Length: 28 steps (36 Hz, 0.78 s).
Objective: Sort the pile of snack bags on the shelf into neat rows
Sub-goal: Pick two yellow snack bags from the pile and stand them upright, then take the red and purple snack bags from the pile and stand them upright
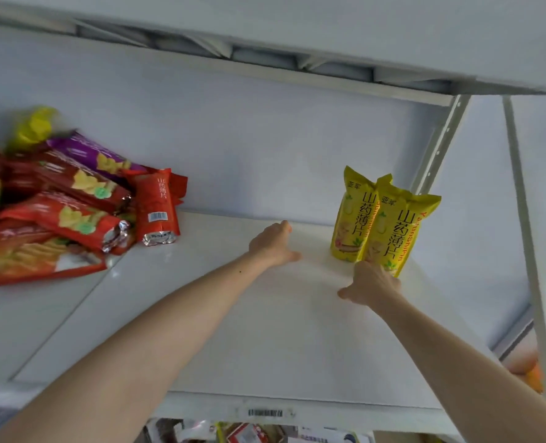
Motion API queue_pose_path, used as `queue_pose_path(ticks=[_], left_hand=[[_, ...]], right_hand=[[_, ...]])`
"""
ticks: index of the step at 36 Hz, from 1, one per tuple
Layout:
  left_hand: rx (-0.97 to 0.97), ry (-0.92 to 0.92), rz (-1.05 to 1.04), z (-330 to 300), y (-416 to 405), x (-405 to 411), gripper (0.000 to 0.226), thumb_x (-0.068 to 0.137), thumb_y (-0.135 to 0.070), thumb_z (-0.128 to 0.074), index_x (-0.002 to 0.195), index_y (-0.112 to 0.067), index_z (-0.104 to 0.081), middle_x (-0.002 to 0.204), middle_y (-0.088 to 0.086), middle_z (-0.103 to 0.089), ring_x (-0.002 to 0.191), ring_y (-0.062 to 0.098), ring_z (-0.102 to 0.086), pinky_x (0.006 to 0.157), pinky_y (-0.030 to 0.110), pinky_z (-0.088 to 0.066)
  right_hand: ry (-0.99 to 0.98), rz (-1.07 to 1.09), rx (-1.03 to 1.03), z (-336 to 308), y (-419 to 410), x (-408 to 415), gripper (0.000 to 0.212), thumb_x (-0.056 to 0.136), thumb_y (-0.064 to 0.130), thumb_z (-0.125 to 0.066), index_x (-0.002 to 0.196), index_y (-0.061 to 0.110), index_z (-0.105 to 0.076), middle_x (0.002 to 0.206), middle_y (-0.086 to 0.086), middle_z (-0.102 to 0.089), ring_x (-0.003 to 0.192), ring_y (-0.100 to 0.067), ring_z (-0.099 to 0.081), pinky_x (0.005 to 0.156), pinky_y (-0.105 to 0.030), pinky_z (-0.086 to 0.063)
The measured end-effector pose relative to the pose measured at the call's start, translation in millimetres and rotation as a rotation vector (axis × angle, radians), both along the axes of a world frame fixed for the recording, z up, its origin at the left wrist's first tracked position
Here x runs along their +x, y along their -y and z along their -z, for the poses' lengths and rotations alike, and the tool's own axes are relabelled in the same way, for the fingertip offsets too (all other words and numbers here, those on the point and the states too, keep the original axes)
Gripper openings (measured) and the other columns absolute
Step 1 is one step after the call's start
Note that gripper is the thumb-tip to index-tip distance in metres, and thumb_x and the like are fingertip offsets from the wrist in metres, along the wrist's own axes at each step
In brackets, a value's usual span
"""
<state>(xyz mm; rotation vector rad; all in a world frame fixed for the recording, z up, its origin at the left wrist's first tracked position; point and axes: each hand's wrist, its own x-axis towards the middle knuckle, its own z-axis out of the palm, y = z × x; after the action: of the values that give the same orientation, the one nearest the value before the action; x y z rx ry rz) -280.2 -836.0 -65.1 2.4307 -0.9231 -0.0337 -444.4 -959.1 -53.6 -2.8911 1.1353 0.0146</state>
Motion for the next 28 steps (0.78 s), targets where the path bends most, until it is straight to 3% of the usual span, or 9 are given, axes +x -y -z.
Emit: queue_pose_path(ticks=[2, 6, 15, 19, 22, 25, 28], left_hand=[[-0.024, 0.018, -0.028, -7.7, -30.3, 10.2, 0.065, 0.079, -0.041, -0.073, 0.132, -0.017, -0.045, 0.136, 0.0, -0.05, 0.125, 0.02, -0.05, 0.098, 0.035, -0.044], [-0.071, 0.047, -0.092, -25.3, -101.5, 38.4, 0.064, 0.076, -0.036, -0.077, 0.129, -0.015, -0.048, 0.13, 0.003, -0.055, 0.121, 0.023, -0.054, 0.097, 0.037, -0.046], [0.0, 0.142, -0.233, -44.2, -290.5, 110.4, 0.059, 0.076, -0.042, -0.074, 0.126, -0.018, -0.051, 0.126, -0.002, -0.059, 0.11, 0.019, -0.06, 0.09, 0.039, -0.051], [0.048, 0.151, -0.285, -43.8, -355.0, 139.4, 0.062, 0.078, -0.044, -0.072, 0.13, -0.018, -0.052, 0.126, -0.004, -0.059, 0.114, 0.019, -0.058, 0.089, 0.038, -0.051], [0.077, 0.13, -0.336, -39.2, -389.6, 158.7, 0.057, 0.078, -0.053, -0.071, 0.121, -0.017, -0.056, 0.116, -0.002, -0.062, 0.105, 0.02, -0.06, 0.085, 0.04, -0.053], [0.099, 0.087, -0.377, -35.7, -410.4, 171.9, 0.051, 0.08, -0.053, -0.069, 0.111, -0.013, -0.06, 0.106, 0.0, -0.065, 0.098, 0.022, -0.062, 0.083, 0.041, -0.054], [0.166, 0.1, -0.387, -29.1, -421.4, 183.8, 0.042, 0.085, -0.05, -0.064, 0.082, -0.008, -0.062, 0.082, 0.003, -0.064, 0.089, 0.027, -0.065, 0.069, 0.037, -0.051]], right_hand=[[-0.011, -0.045, -0.029, -2.9, -24.8, 18.1, 0.026, 0.079, 0.036, -0.071, 0.09, 0.021, -0.053, 0.091, 0.002, -0.054, 0.098, -0.024, -0.061, 0.061, -0.027, -0.039], [-0.014, -0.125, 0.013, -7.3, -80.8, 61.4, 0.024, 0.082, 0.03, -0.068, 0.093, 0.019, -0.051, 0.083, 0.002, -0.052, 0.087, -0.023, -0.058, 0.066, -0.028, -0.041], [0.076, -0.267, 0.11, -17.3, -216.5, 163.4, 0.04, 0.08, 0.033, -0.069, 0.116, 0.019, -0.057, 0.112, -0.002, -0.06, 0.103, -0.025, -0.06, 0.074, -0.028, -0.04], [0.141, -0.321, 0.117, -21.5, -268.8, 205.0, 0.039, 0.079, 0.036, -0.069, 0.113, 0.022, -0.054, 0.107, 0.001, -0.06, 0.106, -0.025, -0.061, 0.076, -0.029, -0.043], [0.185, -0.374, 0.121, -23.9, -298.0, 232.3, 0.048, 0.071, 0.047, -0.071, 0.112, 0.027, -0.056, 0.1, 0.004, -0.062, 0.098, -0.024, -0.063, 0.076, -0.032, -0.05], [0.211, -0.445, 0.063, -30.3, -316.5, 258.0, 0.051, 0.073, 0.042, -0.074, 0.111, 0.02, -0.049, 0.098, 0.0, -0.056, 0.089, -0.024, -0.057, 0.069, -0.033, -0.047], [0.29, -0.526, 0.042, -37.1, -330.2, 286.8, 0.058, 0.075, 0.046, -0.074, 0.116, 0.017, -0.045, 0.109, -0.001, -0.056, 0.098, -0.023, -0.057, 0.075, -0.04, -0.053]])
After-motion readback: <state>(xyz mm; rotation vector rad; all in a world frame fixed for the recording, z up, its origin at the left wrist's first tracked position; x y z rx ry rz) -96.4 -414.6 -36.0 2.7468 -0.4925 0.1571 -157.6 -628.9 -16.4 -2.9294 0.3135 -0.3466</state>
